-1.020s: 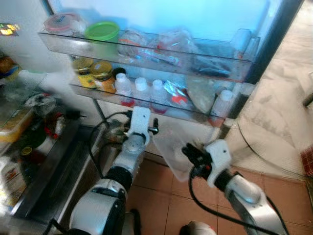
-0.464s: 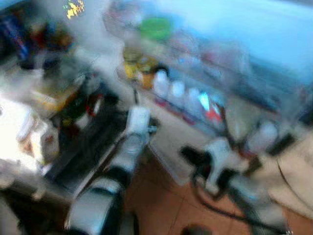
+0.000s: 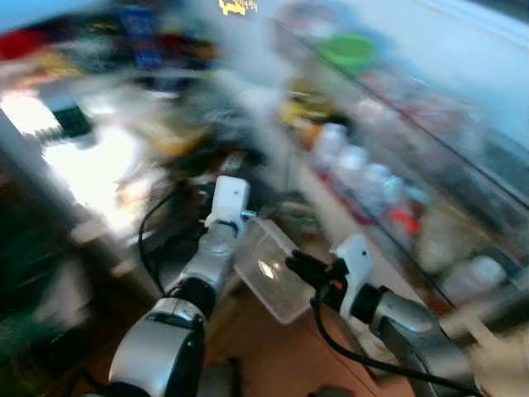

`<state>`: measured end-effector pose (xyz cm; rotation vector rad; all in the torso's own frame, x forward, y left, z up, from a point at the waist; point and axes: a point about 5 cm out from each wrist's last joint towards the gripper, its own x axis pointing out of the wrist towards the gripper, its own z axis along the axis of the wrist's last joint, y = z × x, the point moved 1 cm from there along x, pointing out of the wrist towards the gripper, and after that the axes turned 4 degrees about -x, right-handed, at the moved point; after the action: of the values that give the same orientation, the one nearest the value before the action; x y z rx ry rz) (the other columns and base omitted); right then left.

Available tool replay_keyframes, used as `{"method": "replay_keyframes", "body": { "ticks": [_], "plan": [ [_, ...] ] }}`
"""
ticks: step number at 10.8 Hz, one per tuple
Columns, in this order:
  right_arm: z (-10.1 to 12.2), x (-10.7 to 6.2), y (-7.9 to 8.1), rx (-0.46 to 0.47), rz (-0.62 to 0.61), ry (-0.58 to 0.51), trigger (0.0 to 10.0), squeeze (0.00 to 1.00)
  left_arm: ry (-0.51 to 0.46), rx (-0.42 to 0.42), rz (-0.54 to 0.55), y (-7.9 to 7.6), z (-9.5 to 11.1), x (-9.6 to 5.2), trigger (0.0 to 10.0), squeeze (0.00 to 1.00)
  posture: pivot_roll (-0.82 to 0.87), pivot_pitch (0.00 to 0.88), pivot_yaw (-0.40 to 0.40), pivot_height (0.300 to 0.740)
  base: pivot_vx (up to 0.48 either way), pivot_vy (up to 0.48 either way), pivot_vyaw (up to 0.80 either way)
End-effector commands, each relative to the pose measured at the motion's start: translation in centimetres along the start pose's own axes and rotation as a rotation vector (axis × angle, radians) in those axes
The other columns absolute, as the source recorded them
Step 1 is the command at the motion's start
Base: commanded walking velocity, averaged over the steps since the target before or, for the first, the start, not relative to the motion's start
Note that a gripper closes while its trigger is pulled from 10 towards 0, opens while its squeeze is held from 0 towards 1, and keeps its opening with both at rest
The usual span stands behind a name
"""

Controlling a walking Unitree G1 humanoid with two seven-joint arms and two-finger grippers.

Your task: Restocking fridge

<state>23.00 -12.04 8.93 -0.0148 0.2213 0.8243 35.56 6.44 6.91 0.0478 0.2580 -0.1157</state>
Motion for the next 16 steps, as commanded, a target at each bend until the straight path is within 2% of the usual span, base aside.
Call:
{"method": "replay_keyframes", "body": {
  "ticks": [1,3,6,9,10,11,13,15,16],
  "plan": [
    [0.7,0.2,0.4,0.001,0.047,-0.036,10.0,0.00,0.020,0.008,-0.031,-1.2,-0.4,-0.2,10.0,0.00,-0.14,0.075,0.041,0.740,0.000,0.000,0.79],
    [0.9,0.3,0.4,-0.004,0.049,-0.046,10.0,0.00,0.017,0.006,-0.031,-1.3,-0.4,-0.3,10.0,0.00,-0.14,0.074,0.041,0.740,0.000,0.000,0.79],
    [2.3,1.1,-0.3,-0.041,0.003,-0.096,10.0,0.00,-0.016,-0.026,-0.002,0.2,-0.9,-0.8,10.0,0.00,-0.13,0.073,0.038,0.740,0.000,0.000,0.79],
    [3.8,1.9,-2.5,-0.088,-0.186,-0.156,10.0,0.00,-0.093,-0.046,0.045,2.9,-1.1,-2.6,10.0,0.00,-0.11,0.072,0.036,0.740,0.000,0.000,0.16],
    [3.9,1.9,-2.9,-0.089,-0.208,-0.165,10.0,0.00,-0.118,-0.061,0.064,3.6,-1.0,-3.3,10.0,0.00,-0.10,0.071,0.035,0.740,0.000,0.000,0.00],
    [3.9,2.0,-3.2,-0.096,-0.235,-0.168,10.0,0.00,-0.148,-0.089,0.059,4.1,-0.9,-4.2,10.0,0.00,-0.09,0.070,0.033,0.740,0.000,0.000,0.00],
    [3.9,2.1,-4.0,-0.139,-0.317,-0.166,10.0,0.00,-0.193,-0.083,0.007,4.0,-0.7,-5.8,10.0,0.00,-0.08,0.072,0.030,0.740,0.000,0.000,0.00],
    [3.8,2.2,-4.1,-0.120,-0.313,-0.175,10.0,0.00,-0.170,-0.065,0.016,4.5,-1.2,-6.5,10.0,0.00,-0.08,0.072,0.030,0.740,0.000,0.000,0.00],
    [3.4,1.9,-3.6,-0.129,-0.249,-0.156,10.0,0.00,-0.173,-0.047,0.037,5.4,-1.0,-6.9,10.0,0.00,-0.08,0.078,0.032,0.740,0.000,0.000,0.00]
  ]
}}
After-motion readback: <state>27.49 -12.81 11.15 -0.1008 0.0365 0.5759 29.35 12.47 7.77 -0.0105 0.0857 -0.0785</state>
